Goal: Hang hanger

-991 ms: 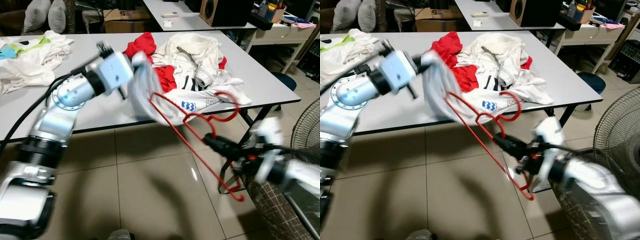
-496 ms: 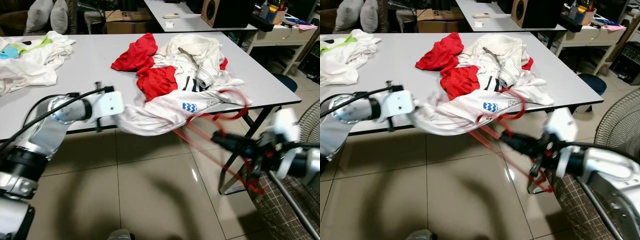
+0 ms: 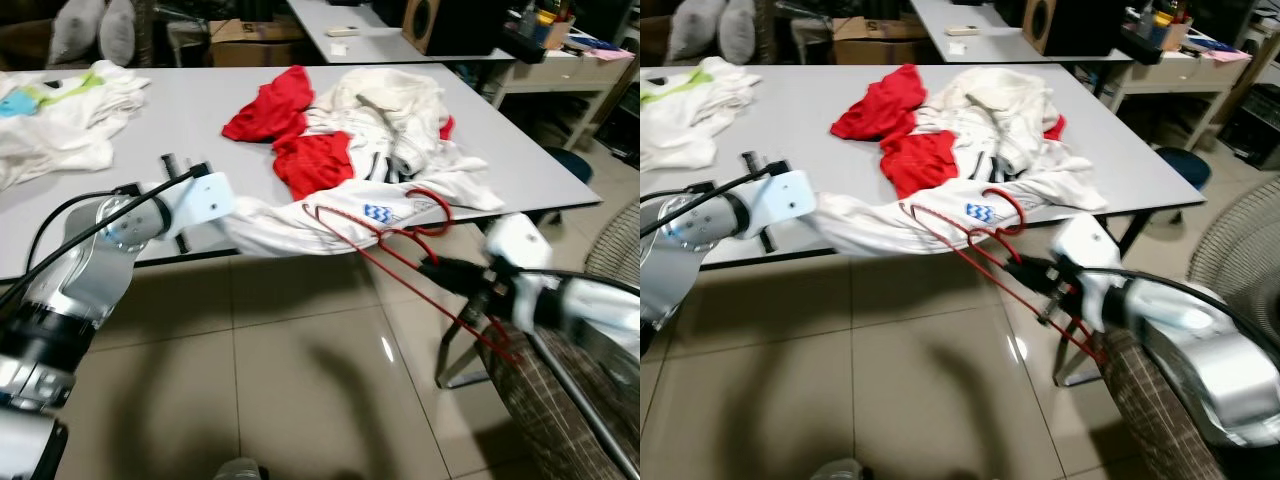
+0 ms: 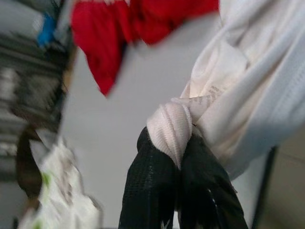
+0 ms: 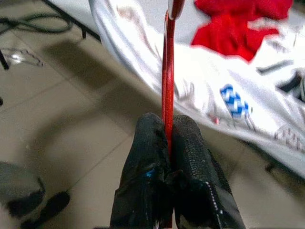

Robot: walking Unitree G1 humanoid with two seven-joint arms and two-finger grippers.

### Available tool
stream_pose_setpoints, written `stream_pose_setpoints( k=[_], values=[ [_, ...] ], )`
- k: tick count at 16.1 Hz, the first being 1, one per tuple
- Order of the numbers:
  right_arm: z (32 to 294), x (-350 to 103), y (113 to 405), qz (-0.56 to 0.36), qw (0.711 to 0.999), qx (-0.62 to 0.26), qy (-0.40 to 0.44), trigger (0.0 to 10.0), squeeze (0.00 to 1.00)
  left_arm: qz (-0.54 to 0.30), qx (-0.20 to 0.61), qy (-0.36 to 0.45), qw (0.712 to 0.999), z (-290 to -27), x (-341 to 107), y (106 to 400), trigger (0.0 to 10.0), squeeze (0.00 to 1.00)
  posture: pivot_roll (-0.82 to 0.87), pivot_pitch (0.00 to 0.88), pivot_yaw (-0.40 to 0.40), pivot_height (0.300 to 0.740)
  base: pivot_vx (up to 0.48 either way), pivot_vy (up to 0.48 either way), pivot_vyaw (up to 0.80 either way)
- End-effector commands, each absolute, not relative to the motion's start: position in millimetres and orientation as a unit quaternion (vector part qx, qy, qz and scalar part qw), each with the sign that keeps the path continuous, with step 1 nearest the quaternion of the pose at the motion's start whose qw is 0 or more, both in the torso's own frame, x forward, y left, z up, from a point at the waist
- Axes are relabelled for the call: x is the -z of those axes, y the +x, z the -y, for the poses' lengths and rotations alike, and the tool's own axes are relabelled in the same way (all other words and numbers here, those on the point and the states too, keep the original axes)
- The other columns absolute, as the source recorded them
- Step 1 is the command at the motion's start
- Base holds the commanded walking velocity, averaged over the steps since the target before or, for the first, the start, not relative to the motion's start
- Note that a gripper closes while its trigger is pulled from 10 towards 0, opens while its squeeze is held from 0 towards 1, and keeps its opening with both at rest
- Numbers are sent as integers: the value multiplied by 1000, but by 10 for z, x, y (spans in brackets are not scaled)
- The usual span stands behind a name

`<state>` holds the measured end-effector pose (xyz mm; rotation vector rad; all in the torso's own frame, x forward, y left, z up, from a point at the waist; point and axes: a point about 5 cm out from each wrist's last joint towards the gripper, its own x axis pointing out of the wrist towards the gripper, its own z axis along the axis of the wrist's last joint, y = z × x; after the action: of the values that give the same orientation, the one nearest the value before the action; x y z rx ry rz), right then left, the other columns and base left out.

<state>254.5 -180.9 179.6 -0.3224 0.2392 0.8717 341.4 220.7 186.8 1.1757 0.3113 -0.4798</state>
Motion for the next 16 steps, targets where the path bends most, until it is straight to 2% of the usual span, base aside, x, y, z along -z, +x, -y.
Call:
stream_pose_setpoints(
  k=[1,3,6,8,10,16],
  values=[
    [1771,-1846,2566,-99,882,-427,-170,10000,0,-176,220,552,785,-2284,-1772,3380,0,0,34,0,-68,740,0,0,0],
    [1700,-1868,2578,-84,871,-453,-170,10000,0,-160,205,556,790,-2293,-1723,3401,0,0,42,0,-71,740,0,0,0],
    [1637,-1879,2586,-78,859,-479,-164,10000,0,-47,177,562,806,-2127,-1907,3489,0,0,51,0,-73,740,0,0,0],
    [1648,-1846,2635,-88,859,-474,-171,10000,0,56,182,567,801,-1947,-2133,3480,0,0,57,0,-78,740,0,0,0],
    [1674,-1843,2692,-92,865,-461,-177,10000,0,101,200,566,794,-1871,-2220,3450,0,0,62,0,-82,740,0,0,0],
    [1701,-1923,2775,-77,873,-445,-181,10000,0,162,226,570,773,-1768,-2271,3398,0,0,69,0,-89,740,0,0,0]
  ],
)
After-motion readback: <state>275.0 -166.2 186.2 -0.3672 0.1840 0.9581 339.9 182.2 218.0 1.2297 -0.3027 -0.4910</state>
